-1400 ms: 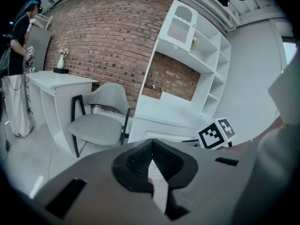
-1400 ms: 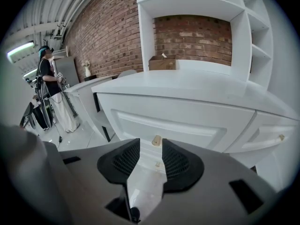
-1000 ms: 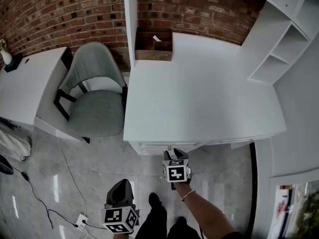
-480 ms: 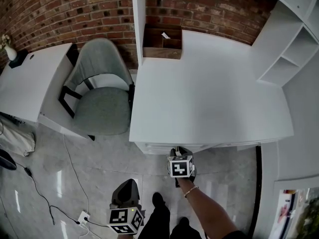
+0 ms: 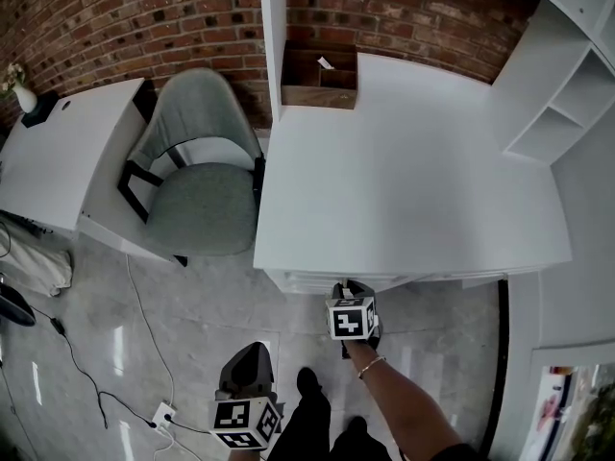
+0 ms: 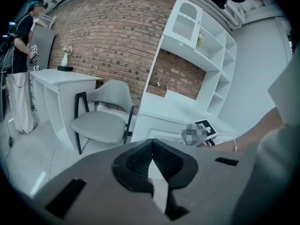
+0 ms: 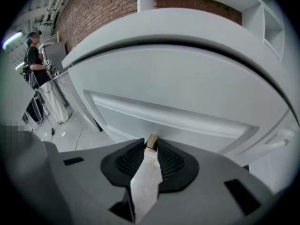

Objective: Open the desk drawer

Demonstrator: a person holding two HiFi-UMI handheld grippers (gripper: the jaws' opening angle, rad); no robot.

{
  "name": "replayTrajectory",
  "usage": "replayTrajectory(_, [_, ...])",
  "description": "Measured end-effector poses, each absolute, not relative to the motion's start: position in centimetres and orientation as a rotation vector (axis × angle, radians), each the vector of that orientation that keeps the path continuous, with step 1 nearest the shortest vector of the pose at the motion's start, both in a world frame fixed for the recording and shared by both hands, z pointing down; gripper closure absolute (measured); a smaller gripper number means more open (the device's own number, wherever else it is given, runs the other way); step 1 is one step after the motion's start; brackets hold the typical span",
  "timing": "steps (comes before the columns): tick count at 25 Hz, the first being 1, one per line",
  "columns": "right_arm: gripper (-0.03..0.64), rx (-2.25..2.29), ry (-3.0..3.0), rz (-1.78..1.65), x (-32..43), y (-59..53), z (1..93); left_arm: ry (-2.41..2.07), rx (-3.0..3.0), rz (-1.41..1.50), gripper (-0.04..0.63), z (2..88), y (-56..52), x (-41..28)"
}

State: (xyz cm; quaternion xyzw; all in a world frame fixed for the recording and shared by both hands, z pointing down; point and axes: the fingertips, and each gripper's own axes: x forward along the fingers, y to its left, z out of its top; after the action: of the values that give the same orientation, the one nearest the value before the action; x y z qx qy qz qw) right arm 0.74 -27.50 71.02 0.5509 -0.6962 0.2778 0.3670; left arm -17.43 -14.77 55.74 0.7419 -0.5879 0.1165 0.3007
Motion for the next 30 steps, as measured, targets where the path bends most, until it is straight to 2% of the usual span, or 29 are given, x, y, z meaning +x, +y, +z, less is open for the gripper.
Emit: replayTrajectory(30, [0.540,1.361,-1.827,0.696,0.1,-19.7,70.8,-1.555,2.004,0.275,0.586,54.4,-13.0,-15.7])
